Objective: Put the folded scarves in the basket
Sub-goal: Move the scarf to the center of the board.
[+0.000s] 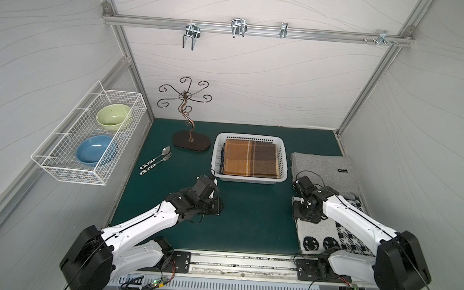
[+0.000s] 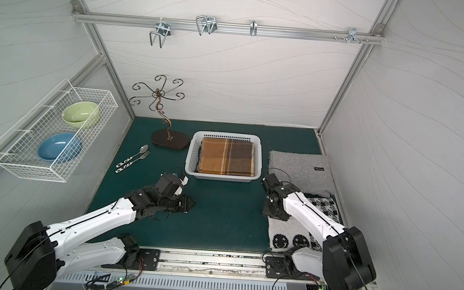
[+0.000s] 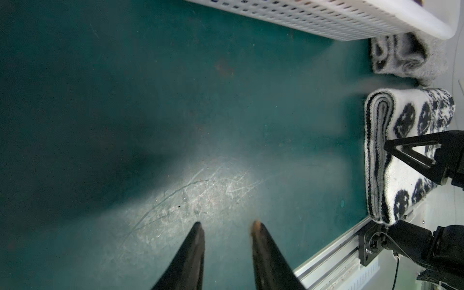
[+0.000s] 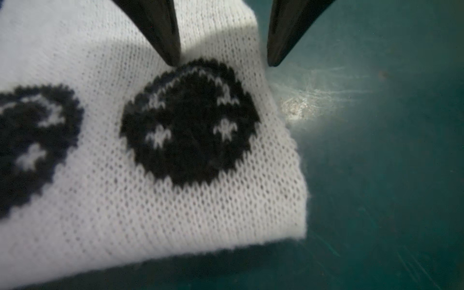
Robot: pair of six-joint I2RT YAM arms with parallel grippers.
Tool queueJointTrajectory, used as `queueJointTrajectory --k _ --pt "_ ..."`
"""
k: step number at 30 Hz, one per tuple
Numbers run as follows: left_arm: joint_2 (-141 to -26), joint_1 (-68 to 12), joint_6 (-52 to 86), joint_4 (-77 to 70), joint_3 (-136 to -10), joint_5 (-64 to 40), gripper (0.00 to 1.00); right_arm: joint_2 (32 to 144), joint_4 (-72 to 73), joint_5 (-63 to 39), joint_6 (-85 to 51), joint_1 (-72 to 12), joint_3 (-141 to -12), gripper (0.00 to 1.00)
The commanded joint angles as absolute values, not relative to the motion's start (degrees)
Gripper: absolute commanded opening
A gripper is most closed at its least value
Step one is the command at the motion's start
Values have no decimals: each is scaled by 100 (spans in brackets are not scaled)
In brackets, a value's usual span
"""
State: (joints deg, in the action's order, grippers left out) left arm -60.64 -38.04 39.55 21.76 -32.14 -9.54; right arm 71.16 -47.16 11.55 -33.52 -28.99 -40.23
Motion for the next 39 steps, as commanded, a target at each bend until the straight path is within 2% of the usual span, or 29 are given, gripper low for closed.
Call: queueJointTrajectory --k 1,7,11,14,17,30,34,37,39 --pt "-5887 -3832 4112 1848 -3156 -1025 36 7298 -4403 1061 -3440 -2839 -3909 59" --pt "-5585 -3830 4113 2060 -3112 -967 36 7726 -4271 1132 -3351 -2691 -3952 55" --pt "-5529 -3832 4118 2154 -3029 -1027 36 7795 -4118 788 -3226 -2627 -3894 36" --pt "-5494 -3832 4212 2086 -2918 -1053 36 7839 -4072 665 -3272 -2801 -3876 31" --pt "-5449 -3832 4331 1994 -2815 -1004 36 8025 -3825 339 -3320 -3100 -3884 35" --pt "-5376 -3832 4524 1917 -2642 -1004 36 8761 -3560 226 -4280 -4984 -4852 33" --pt "-5344 -3830 4588 1907 -2560 -914 37 9236 -2930 -283 -4471 -5291 -5089 35" --pt "-5357 -3831 4687 1815 -2531 -914 37 9717 -2935 -273 -4465 -5581 -5581 36" --pt "-5353 -3832 4739 1778 -2516 -906 37 9948 -2938 -299 -4481 -5764 -5862 42"
